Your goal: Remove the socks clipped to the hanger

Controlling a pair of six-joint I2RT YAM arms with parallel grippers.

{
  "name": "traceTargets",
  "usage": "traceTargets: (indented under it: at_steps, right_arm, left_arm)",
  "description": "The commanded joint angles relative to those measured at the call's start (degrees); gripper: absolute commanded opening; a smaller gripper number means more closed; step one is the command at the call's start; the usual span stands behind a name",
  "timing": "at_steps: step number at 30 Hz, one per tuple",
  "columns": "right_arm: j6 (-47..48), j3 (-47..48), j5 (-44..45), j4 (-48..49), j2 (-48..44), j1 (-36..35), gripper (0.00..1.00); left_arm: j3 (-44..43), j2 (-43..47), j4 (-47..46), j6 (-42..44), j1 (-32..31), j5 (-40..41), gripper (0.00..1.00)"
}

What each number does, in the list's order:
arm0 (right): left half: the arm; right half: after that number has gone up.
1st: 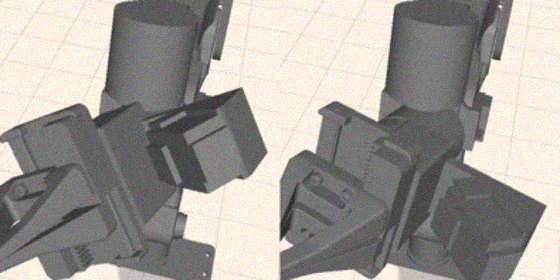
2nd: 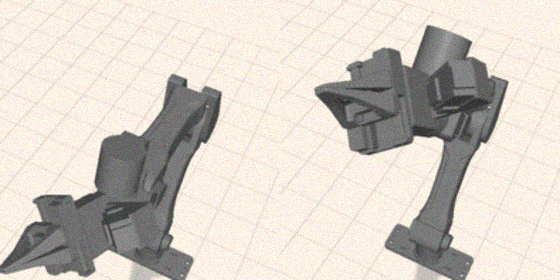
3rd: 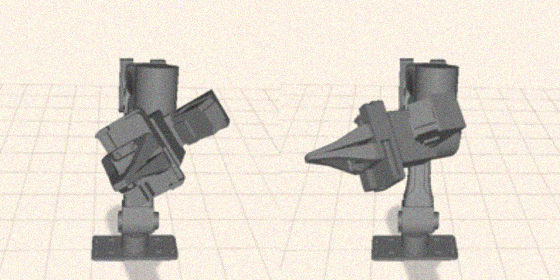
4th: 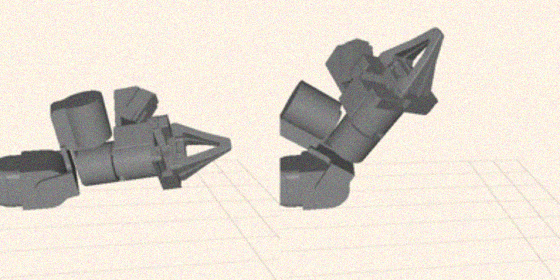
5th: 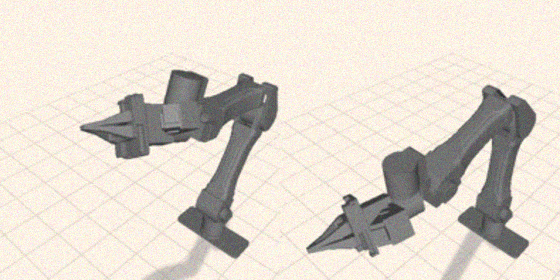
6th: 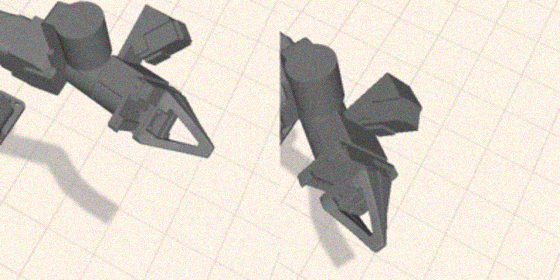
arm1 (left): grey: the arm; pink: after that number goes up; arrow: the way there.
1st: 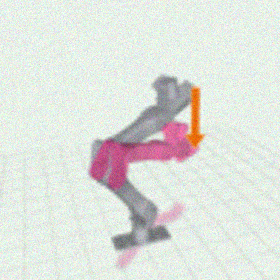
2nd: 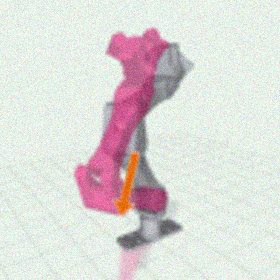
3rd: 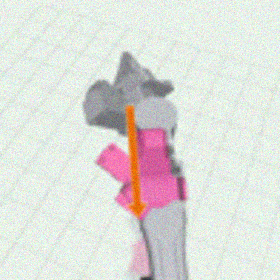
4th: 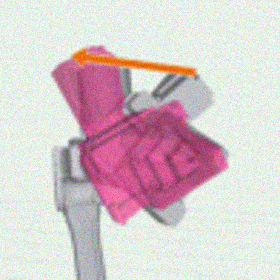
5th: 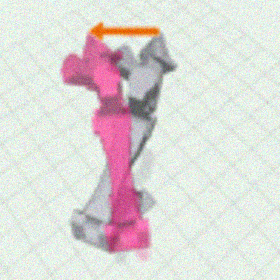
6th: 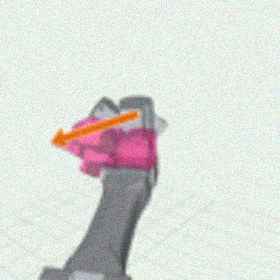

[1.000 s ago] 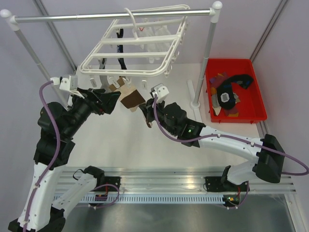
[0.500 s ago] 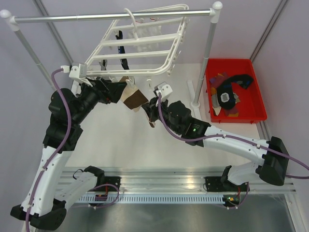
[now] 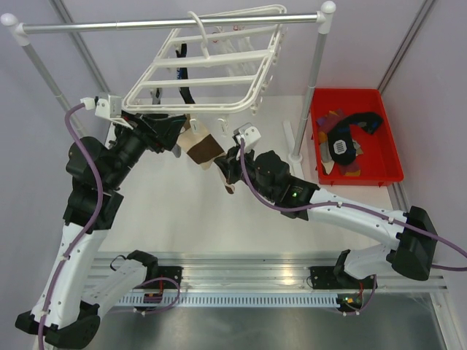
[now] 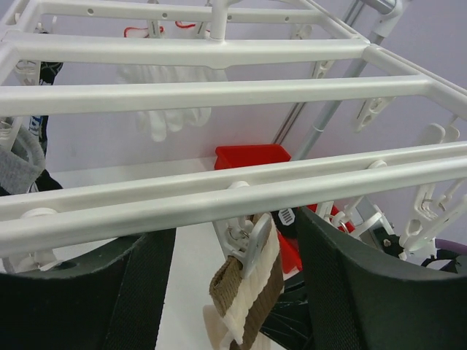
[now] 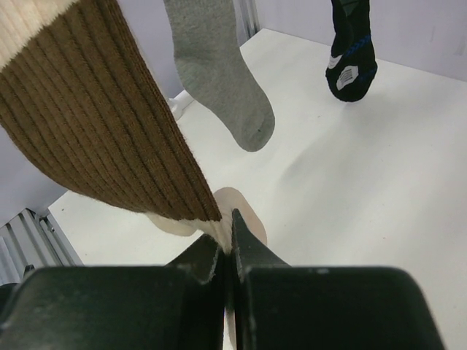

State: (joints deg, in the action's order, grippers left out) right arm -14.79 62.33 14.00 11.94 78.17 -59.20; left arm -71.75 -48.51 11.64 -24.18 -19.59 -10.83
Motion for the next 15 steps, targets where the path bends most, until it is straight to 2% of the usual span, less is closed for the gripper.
traceTargets:
  at_steps: [1, 10, 11, 15]
  right_arm:
    - [-1.03, -0.36, -0.99, 0.45, -1.53, 0.49, 0.01]
    - [-1.39, -0.89, -1.61, 0.54, -1.71, 0.93, 0.01]
    - [-1.47, -0.80, -1.61, 0.54, -1.79, 0.93, 0.01]
    - [-1.56, -0.98, -1.78, 0.54, -1.79, 1.10, 0.01]
  left_arm:
    - [-1.64, 0.08, -3.73, -1.48, 0.26, -1.56, 0.68]
    - [-1.47, -0.35, -4.17, -2.18, 0.26, -2.79, 0.46]
    - [-1.38, -0.36, -4.17, -2.18, 0.26, -2.88, 0.40]
    - [-0.94, -0.36, -4.52, -2.36, 0.26, -3.49, 0.25]
